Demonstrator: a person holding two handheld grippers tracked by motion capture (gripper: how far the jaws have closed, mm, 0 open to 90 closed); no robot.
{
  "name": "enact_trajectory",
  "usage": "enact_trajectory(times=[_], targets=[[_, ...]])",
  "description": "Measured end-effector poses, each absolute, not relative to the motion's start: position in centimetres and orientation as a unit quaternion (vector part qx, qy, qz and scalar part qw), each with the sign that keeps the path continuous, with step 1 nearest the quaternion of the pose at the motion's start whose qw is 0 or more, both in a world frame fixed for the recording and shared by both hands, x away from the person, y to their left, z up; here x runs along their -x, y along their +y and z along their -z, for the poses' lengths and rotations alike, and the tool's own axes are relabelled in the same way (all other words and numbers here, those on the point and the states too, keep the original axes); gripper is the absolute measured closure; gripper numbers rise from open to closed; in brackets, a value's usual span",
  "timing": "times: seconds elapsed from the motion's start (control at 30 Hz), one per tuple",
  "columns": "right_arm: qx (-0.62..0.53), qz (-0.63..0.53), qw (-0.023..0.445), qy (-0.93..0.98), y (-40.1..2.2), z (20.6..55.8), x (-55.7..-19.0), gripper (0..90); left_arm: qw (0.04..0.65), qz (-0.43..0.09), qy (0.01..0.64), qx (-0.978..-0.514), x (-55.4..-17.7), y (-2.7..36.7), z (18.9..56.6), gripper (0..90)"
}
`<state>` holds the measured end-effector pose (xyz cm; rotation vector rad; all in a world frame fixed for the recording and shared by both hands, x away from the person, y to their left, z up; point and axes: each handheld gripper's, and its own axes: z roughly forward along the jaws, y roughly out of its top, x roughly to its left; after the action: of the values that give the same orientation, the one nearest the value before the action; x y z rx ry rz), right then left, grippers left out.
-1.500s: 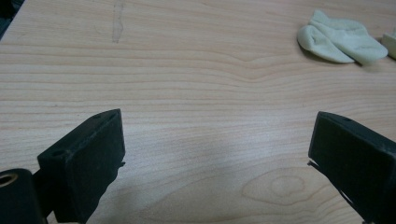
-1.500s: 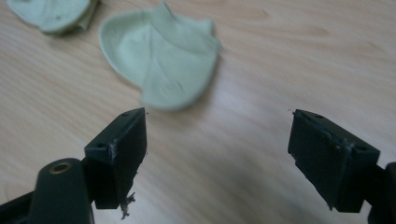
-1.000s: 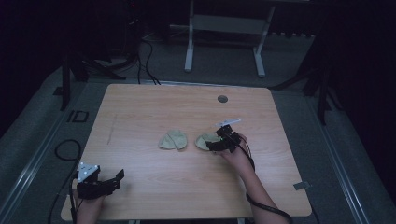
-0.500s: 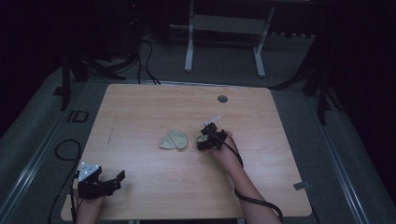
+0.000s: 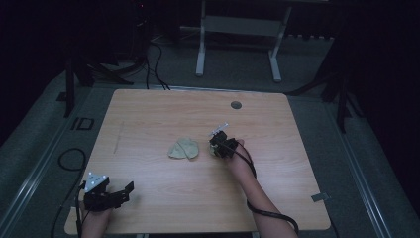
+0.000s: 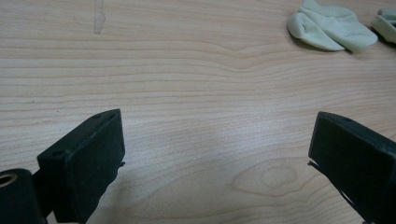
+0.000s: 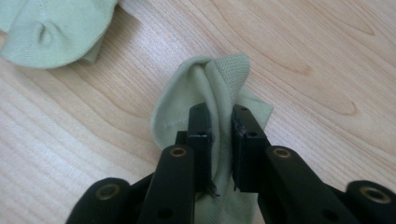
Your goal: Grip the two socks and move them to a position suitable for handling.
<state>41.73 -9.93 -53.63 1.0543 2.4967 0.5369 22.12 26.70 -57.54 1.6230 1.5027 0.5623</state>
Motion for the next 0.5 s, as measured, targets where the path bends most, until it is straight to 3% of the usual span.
enact_trajectory(times=[0.27, 0.5], targets=[[-0.388, -0.22, 0.167, 0.88, -11.4, 52.0, -40.8, 80.7, 0.415, -0.221, 0.598, -0.649, -22.2, 26.5, 57.6, 3.7], [-0.376, -0.241, 0.177, 0.877, -12.4, 49.5, -38.8, 80.7, 0.413, -0.216, 0.595, -0.655, -22.3, 26.2, 57.6, 3.7]])
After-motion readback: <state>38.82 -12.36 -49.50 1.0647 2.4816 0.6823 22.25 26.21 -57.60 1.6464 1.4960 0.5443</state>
